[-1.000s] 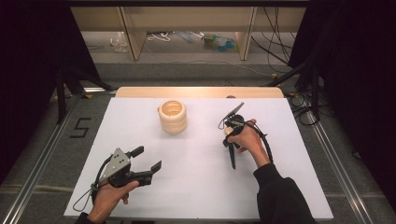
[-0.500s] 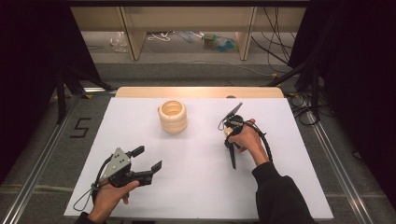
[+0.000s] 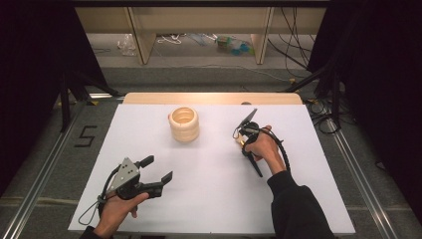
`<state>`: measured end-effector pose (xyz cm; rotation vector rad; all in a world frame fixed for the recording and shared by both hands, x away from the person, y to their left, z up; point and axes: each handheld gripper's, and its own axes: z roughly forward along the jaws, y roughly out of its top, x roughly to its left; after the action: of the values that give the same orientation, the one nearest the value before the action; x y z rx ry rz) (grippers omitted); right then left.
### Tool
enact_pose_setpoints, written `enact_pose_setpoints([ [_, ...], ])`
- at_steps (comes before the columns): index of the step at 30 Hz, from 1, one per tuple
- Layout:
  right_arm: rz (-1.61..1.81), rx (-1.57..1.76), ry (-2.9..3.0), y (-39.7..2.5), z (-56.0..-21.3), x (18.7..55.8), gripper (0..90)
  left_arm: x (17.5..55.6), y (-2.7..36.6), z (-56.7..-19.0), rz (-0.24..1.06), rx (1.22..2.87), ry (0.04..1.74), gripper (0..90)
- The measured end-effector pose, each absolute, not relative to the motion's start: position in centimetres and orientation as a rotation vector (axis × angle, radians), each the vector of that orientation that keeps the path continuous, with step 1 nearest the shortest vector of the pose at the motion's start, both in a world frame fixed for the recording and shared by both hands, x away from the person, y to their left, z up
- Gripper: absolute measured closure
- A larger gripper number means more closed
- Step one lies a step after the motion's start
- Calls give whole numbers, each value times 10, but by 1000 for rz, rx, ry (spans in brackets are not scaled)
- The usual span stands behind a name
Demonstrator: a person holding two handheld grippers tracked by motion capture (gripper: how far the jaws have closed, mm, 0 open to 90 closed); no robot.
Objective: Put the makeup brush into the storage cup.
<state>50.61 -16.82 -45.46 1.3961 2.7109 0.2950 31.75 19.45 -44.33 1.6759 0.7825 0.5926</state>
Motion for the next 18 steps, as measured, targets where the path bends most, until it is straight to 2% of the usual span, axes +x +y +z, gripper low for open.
enact_pose_setpoints([
  [12, 261, 1376, 2710, -164, -455, 510, 694, 318, 195, -443, 600, 1686, 772, 162],
  [18, 244, 1371, 2718, -163, -454, 510, 735, 318, 194, -444, 592, 1683, 783, 163],
])
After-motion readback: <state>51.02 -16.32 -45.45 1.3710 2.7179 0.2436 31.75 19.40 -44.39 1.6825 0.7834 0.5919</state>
